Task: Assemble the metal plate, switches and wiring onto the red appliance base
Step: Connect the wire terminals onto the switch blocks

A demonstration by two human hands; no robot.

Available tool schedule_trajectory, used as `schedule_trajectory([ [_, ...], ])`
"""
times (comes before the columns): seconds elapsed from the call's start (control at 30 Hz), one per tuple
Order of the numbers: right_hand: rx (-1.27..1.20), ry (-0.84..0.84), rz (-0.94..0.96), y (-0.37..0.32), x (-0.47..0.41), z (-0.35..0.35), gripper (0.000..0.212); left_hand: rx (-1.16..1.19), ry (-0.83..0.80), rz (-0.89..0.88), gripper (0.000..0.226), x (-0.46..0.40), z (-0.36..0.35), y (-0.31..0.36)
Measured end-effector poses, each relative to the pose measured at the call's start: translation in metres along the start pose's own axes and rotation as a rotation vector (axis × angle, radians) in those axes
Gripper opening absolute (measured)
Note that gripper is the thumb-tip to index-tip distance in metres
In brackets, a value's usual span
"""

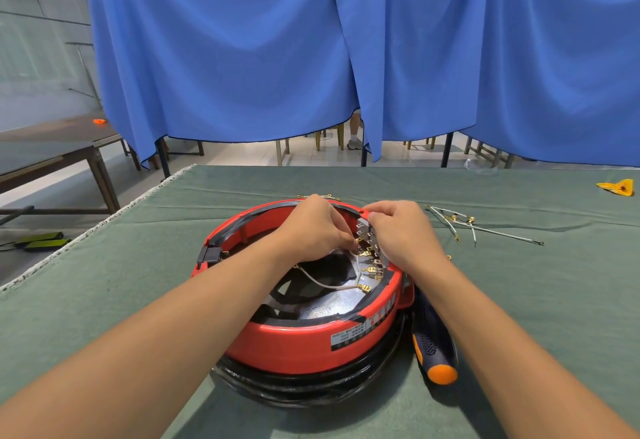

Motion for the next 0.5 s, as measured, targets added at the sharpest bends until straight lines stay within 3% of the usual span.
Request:
schedule_trajectory([
  [0.5, -0.009, -0.004, 0.003, -0.0003, -0.0001, -0.001, 0.027, 0.012, -0.005, -0.003, 0.005, 0.0003, 0.0003, -0.0015],
])
Point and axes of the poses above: each hand's wrist, its own x-axis away from the middle knuckle, its own z-axis out of the back of the hand, y = z × x, the point moved 4 cm from there along -x, towards the middle knuckle, and after that the axes turned 2 degrees about -x, right-handed, at the moved point
